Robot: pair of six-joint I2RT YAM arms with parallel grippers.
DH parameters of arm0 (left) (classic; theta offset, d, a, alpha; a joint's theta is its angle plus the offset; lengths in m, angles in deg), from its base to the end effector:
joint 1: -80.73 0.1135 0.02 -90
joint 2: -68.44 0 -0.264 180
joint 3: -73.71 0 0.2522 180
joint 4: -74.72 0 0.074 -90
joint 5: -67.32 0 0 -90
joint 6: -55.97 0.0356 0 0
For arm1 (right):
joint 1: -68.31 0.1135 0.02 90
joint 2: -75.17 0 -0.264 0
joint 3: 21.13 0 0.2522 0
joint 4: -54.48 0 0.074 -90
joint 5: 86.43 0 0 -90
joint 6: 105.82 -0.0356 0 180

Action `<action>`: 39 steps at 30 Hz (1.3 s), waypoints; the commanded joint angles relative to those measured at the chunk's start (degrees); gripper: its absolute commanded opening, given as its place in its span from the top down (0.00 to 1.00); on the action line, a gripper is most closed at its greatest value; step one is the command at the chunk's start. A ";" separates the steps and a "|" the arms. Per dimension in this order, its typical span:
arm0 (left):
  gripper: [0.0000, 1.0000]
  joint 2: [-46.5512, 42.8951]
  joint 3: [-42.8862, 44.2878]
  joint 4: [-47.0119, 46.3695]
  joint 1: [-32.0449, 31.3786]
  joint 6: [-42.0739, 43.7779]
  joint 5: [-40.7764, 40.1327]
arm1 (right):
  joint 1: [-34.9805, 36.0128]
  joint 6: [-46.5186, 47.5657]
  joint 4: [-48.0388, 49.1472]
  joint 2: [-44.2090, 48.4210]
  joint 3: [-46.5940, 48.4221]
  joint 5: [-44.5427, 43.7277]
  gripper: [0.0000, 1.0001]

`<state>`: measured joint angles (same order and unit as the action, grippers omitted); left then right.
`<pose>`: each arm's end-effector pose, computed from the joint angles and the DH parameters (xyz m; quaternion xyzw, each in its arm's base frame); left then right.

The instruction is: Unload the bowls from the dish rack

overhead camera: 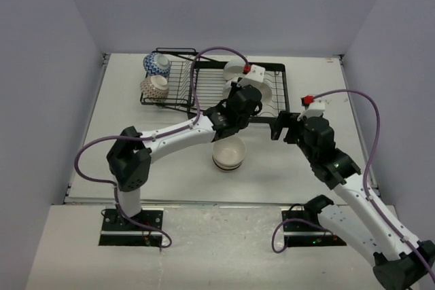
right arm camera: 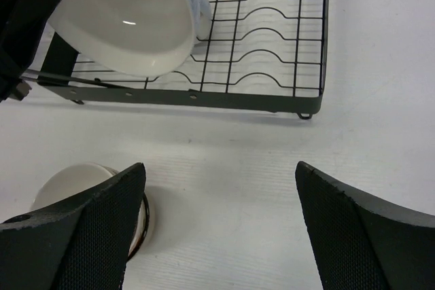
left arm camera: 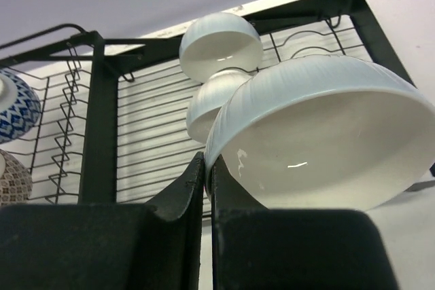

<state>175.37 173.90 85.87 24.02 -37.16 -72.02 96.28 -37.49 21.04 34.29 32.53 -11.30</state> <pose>0.2640 -0.3528 0.3066 0.1118 0.7665 0.0257 0.6319 0.1525 0.0706 0.3038 0.0287 0.8183 0.1402 0.5566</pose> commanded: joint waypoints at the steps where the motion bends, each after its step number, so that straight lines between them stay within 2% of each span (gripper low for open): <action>1: 1.00 -4.72 5.84 14.08 -0.24 -14.25 4.60 | -0.02 3.12 2.28 -3.22 5.01 1.69 0.10; 4: 1.00 -5.94 7.60 19.56 -0.33 -19.34 10.03 | -0.02 4.35 1.40 -6.82 8.34 0.82 0.17; 10: 1.00 -8.14 9.10 25.45 -0.33 -23.14 19.54 | -0.02 5.59 2.28 -11.93 12.83 -2.61 0.27; 13: 1.00 -10.16 7.61 25.38 -0.33 -24.37 23.32 | -0.02 6.11 2.46 -14.82 13.88 -4.46 0.32; 17: 1.00 -13.67 4.63 24.76 -0.33 -25.51 25.52 | -0.02 5.50 1.40 -16.24 14.51 -6.92 0.46; 20: 1.00 -15.26 2.43 23.80 -0.33 -26.31 26.92 | 0.07 4.80 0.88 -16.42 14.33 -6.05 0.49; 23: 1.00 -15.53 1.81 23.62 -0.33 -27.01 28.60 | 0.86 3.92 0.00 -16.60 14.33 -5.52 0.59; 24: 1.00 -15.53 1.72 23.62 -0.33 -27.18 28.86 | 1.12 3.66 -0.79 -16.68 14.33 -5.17 0.72; 27: 1.00 -16.14 1.63 23.88 -0.33 -27.45 28.86 | 1.56 1.99 -2.29 -16.42 14.33 -4.38 0.95; 28: 1.00 -16.41 1.72 24.06 -0.33 -27.45 28.95 | 1.57 1.03 -2.90 -16.33 13.81 -4.37 1.00; 30: 0.98 -16.58 3.03 25.19 -0.16 -27.10 28.08 | 1.48 -0.29 -5.44 -16.51 13.63 -3.85 1.00; 31: 0.83 -16.67 3.47 26.59 -0.16 -26.75 27.46 | 1.13 -1.43 -6.50 -16.77 13.63 -3.59 1.00; 32: 0.06 -17.37 3.83 27.48 -0.16 -26.66 24.93 | 0.69 -1.97 -7.55 -17.12 13.54 -2.89 1.00; 33: 0.00 -17.98 4.09 28.44 -0.07 -26.66 23.08 | 0.08 -2.15 -8.35 -17.91 13.36 -1.66 1.00; 36: 0.00 -21.85 2.70 30.65 1.59 -26.48 17.89 | -3.00 -3.20 -9.67 -20.01 10.74 5.27 1.00; 39: 0.00 -25.89 -0.12 30.65 5.72 -25.87 17.78 | -5.46 -3.38 -9.67 -22.40 8.62 11.17 1.00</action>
<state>155.66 175.13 116.18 25.77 -63.37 -49.71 92.37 -38.76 11.92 13.28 42.59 -7.23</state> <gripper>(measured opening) 0.996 0.110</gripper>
